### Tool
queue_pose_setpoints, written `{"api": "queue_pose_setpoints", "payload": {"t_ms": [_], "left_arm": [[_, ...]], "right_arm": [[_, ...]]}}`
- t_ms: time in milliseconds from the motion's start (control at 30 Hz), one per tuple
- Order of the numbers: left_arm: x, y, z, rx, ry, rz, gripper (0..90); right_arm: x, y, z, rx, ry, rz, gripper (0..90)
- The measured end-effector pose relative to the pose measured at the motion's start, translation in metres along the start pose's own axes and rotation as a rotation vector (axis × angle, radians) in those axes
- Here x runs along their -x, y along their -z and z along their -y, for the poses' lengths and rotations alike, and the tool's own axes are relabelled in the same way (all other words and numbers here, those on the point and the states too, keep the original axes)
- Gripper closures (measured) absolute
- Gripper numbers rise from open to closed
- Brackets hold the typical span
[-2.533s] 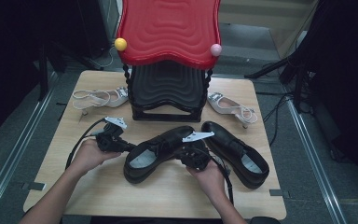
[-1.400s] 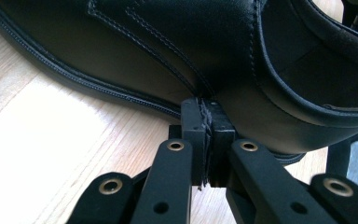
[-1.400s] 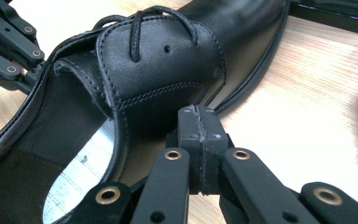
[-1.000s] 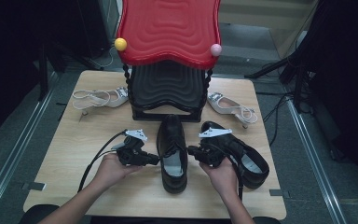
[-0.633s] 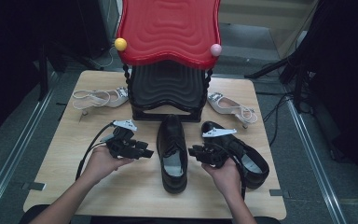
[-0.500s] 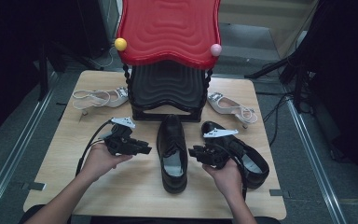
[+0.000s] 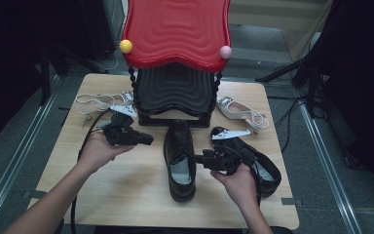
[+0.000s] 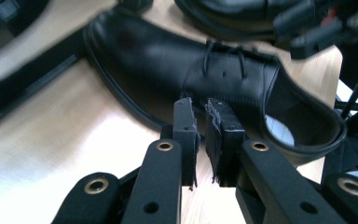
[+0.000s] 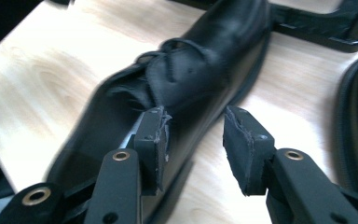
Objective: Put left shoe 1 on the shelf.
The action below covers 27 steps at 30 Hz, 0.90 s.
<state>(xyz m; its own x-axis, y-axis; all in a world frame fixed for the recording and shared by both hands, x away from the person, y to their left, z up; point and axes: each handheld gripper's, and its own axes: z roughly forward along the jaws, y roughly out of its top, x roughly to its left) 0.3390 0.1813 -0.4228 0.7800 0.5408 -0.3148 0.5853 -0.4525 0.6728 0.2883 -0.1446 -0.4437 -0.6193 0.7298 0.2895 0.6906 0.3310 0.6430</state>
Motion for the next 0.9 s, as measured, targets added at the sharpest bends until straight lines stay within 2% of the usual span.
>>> {"api": "queue_pose_setpoints", "payload": {"t_ms": [33,133,200,267,333,400,467,500,600,800,900], "left_arm": [[0.000,0.007,-0.010,0.010,-0.011,-0.012,83.3],[-0.001,0.013,-0.018,0.016,-0.020,-0.025,83.1],[0.001,0.025,-0.033,0.029,-0.039,-0.038,82.9],[0.002,0.028,-0.039,0.033,-0.045,-0.031,83.2],[0.005,0.035,-0.053,0.032,-0.074,-0.036,83.7],[0.005,0.037,-0.056,0.034,-0.078,-0.036,84.3],[0.006,0.043,-0.068,0.032,-0.089,-0.029,84.5],[0.006,0.043,-0.068,0.032,-0.089,-0.029,84.6],[0.006,0.053,-0.081,0.053,-0.089,-0.024,85.1],[0.015,0.074,-0.103,0.084,-0.127,-0.008,86.5],[0.018,0.085,-0.121,0.090,-0.145,-0.045,86.8]], "right_arm": [[-0.006,0.001,-0.003,-0.015,-0.002,-0.016,59.6],[-0.010,0.003,-0.007,-0.026,-0.009,-0.029,59.5],[-0.016,0.005,-0.012,-0.045,-0.034,-0.056,59.9],[-0.021,0.005,-0.016,-0.060,-0.047,-0.068,60.0],[-0.025,0.004,-0.020,-0.083,-0.074,-0.083,60.0],[-0.026,0.003,-0.021,-0.095,-0.080,-0.090,59.7],[-0.032,-0.001,-0.023,-0.129,-0.088,-0.096,59.4],[-0.034,-0.002,-0.023,-0.135,-0.080,-0.094,59.2],[-0.038,-0.007,-0.022,-0.155,-0.067,-0.097,57.5],[-0.048,-0.017,-0.023,-0.185,-0.043,-0.111,56.9],[-0.052,-0.025,-0.024,-0.195,-0.039,-0.117,56.3]]}}
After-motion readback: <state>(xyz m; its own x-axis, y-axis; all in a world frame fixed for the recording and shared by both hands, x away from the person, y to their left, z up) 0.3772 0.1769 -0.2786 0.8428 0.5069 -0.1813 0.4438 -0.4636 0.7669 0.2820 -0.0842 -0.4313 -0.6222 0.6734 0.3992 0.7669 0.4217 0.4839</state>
